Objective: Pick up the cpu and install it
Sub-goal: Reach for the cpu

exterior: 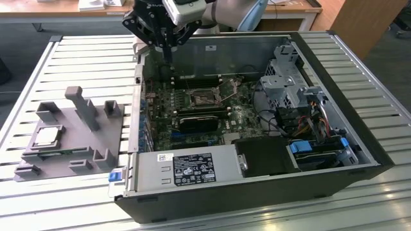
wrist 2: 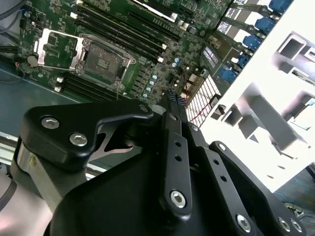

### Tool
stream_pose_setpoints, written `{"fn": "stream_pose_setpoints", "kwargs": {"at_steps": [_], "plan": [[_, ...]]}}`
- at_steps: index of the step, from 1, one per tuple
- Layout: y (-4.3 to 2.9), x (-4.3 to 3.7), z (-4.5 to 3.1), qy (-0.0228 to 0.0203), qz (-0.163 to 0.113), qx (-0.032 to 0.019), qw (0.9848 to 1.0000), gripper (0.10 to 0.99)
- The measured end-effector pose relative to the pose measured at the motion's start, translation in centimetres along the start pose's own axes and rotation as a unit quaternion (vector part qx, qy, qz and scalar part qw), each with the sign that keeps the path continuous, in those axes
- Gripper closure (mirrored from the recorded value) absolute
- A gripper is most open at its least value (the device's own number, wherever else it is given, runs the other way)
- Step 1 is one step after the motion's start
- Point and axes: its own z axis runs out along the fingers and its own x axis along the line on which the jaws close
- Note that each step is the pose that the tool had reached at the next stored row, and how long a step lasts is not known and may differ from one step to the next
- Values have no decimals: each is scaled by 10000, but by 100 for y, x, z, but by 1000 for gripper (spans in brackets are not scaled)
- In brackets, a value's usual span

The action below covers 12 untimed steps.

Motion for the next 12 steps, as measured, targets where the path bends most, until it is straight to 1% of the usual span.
{"fn": "stream_pose_setpoints", "kwargs": {"at_steps": [12], "plan": [[-2, 29, 0, 0, 0, 0, 10000, 980]]}}
